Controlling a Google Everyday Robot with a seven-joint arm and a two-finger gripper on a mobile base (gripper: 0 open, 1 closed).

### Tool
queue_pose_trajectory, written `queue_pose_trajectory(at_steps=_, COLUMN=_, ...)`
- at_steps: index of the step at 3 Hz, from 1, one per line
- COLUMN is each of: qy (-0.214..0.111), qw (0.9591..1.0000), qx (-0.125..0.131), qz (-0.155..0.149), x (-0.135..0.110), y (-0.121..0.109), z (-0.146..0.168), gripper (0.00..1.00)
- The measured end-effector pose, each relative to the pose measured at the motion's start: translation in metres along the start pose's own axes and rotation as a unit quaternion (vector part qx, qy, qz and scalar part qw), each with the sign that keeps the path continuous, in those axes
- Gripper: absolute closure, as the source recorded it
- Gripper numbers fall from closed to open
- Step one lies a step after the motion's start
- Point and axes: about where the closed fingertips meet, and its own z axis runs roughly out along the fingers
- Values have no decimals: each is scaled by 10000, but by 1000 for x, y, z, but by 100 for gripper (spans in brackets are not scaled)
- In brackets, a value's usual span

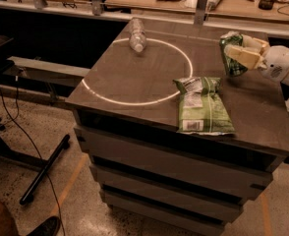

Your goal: Place green can upright

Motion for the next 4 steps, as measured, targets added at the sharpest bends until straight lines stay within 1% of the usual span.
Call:
queue_pose_trajectory(at_steps=1, qy=167, qw=9999, qx=16, qz=17, x=3, y=0, z=0, gripper=100)
queue_pose_trajectory(at_steps=4, qy=201, qw=9998, qx=58, qz=6, x=3, y=-2, z=1, gripper=100)
